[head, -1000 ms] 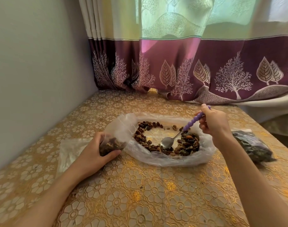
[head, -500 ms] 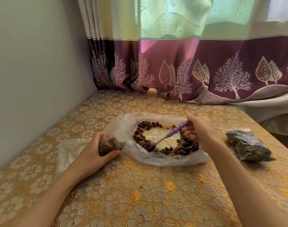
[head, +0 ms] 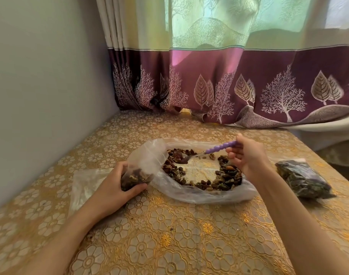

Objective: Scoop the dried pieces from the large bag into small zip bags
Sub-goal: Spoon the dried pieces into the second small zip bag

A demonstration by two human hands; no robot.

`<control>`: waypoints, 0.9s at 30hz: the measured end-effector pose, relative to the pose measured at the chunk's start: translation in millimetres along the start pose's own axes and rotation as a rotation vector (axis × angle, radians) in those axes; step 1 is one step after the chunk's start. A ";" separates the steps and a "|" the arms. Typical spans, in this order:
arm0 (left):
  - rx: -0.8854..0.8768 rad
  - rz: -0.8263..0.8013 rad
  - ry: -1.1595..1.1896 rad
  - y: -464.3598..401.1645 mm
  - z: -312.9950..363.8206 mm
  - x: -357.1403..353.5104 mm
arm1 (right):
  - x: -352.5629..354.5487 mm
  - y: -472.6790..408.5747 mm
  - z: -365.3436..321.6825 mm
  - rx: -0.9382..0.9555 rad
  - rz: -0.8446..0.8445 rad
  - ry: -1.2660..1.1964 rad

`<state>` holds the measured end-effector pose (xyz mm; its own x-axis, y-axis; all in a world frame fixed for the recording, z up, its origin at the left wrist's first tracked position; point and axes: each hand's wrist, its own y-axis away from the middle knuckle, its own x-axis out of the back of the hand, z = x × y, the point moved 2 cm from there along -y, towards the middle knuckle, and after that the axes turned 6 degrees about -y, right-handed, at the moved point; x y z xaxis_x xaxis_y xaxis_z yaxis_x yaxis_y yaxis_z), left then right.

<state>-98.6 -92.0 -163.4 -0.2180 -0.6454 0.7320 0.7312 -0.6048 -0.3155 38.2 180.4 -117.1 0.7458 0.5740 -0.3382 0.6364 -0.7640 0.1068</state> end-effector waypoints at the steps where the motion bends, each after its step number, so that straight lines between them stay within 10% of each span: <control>1: -0.001 0.000 0.003 0.5 0.6 0.3 | -1.9 3.1 -3.4 0.029 -0.007 -0.017; 20: 0.018 0.093 0.047 -0.5 -4.9 0.4 | -70.5 73.7 -4.0 0.552 -0.552 0.073; 27: 0.054 0.125 0.111 -2.1 -3.4 1.0 | -59.0 60.5 -13.1 0.495 -0.457 -0.073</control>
<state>-102.5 -93.0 -164.1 -0.1916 -0.7635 0.6167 0.7898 -0.4929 -0.3649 35.3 104.2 -78.4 0.3973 0.8630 -0.3120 0.7062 -0.5046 -0.4966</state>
